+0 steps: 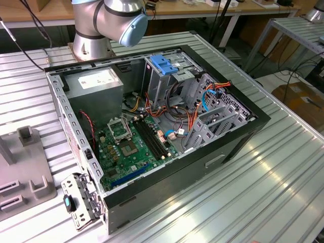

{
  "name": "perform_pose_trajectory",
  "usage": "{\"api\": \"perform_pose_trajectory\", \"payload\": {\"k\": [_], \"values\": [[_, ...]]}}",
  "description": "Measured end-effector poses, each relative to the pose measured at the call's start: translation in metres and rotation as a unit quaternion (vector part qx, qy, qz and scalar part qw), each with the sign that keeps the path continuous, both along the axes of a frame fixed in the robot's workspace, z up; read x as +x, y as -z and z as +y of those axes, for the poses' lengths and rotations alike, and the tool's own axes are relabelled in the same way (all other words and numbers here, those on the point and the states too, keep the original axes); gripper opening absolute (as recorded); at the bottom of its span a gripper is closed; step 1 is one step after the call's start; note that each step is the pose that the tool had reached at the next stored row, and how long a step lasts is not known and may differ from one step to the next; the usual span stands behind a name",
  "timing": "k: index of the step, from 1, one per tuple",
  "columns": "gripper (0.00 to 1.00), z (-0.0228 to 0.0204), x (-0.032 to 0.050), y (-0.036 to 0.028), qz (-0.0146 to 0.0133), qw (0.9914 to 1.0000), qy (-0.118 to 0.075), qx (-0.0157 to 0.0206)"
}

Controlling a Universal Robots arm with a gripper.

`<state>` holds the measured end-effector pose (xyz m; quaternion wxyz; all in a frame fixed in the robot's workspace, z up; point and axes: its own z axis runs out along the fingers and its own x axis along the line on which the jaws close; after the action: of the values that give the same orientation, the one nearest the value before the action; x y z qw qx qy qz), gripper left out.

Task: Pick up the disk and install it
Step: 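Reach for the disk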

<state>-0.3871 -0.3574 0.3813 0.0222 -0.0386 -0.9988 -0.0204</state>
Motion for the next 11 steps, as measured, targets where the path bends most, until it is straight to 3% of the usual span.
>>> {"api": "perform_pose_trajectory", "payload": {"k": [6, 11], "values": [[0.11, 0.0001, -0.0011, 0.0008, 0.001, 1.0, 0.0, -0.0001], [0.11, 0.0004, -0.0081, 0.0069, 0.0009, 1.0, -0.001, -0.0002]]}}
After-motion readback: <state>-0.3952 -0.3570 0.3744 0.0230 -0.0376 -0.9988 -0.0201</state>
